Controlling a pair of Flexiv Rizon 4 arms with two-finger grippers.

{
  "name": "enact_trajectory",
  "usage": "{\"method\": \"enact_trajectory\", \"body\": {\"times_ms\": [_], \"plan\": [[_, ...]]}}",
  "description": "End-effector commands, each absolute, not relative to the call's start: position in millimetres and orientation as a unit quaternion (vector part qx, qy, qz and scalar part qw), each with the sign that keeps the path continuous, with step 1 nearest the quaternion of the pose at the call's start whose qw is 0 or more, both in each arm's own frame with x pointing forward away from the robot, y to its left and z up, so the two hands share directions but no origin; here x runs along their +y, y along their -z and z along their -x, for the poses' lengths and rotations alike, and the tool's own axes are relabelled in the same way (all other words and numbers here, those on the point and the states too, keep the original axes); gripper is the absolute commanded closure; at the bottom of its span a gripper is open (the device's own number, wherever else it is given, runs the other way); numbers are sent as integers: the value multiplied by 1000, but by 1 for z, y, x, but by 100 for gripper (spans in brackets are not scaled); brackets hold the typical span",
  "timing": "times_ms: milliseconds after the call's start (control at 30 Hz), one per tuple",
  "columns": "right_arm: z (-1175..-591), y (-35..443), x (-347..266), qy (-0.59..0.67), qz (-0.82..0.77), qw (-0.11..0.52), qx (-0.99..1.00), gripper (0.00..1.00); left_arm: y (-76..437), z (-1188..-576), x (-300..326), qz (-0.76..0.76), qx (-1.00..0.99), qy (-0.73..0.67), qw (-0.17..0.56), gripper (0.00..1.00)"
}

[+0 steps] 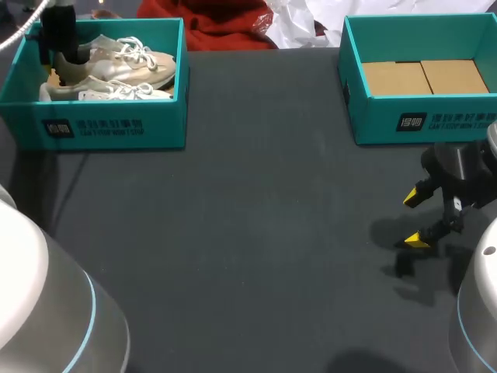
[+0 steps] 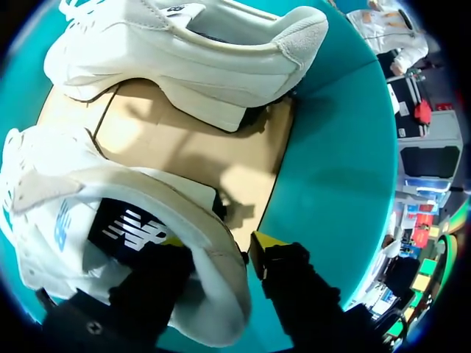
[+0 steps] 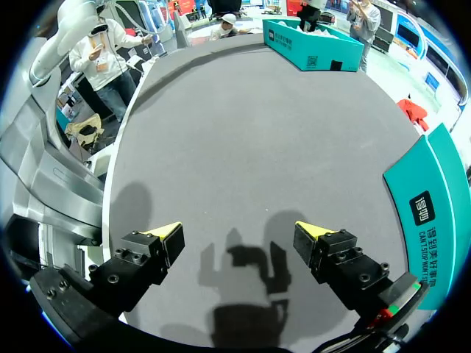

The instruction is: Take the shoe out of the shoebox, open the shoe tongue, remove and reinsert the insole, then place the shoe into the shoebox

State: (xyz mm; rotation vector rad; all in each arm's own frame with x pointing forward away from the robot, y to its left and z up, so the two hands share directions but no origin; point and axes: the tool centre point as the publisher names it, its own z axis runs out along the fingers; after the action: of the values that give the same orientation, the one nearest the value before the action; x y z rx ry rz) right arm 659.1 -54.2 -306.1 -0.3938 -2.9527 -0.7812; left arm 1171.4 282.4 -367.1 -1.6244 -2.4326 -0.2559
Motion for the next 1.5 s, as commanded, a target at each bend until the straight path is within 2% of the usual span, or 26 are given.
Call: {"method": "enact_trajectory", "body": {"times_ms": [33,233,267,467,600,1067,1500], "plan": [[-657,306,-54,252,128,29,-959,0,359,-1169,283,551,-824,87,96,50],[-657,306,-54,252,128,29,-959,0,347,-1166,284,551,-825,90,82,31],[-657,306,-54,252,128,29,-959,0,343,-1166,284,551,-825,92,79,22],[-657,306,-54,252,128,29,-959,0,319,-1164,281,555,-825,97,44,6],[-657,306,-54,252,128,29,-959,0,293,-1163,276,558,-824,97,26,0],[-657,306,-54,252,128,29,-959,0,220,-1117,269,591,-805,56,-8,0],[-657,306,-54,252,128,29,-959,0,210,-1073,265,625,-778,56,-18,0]]}}
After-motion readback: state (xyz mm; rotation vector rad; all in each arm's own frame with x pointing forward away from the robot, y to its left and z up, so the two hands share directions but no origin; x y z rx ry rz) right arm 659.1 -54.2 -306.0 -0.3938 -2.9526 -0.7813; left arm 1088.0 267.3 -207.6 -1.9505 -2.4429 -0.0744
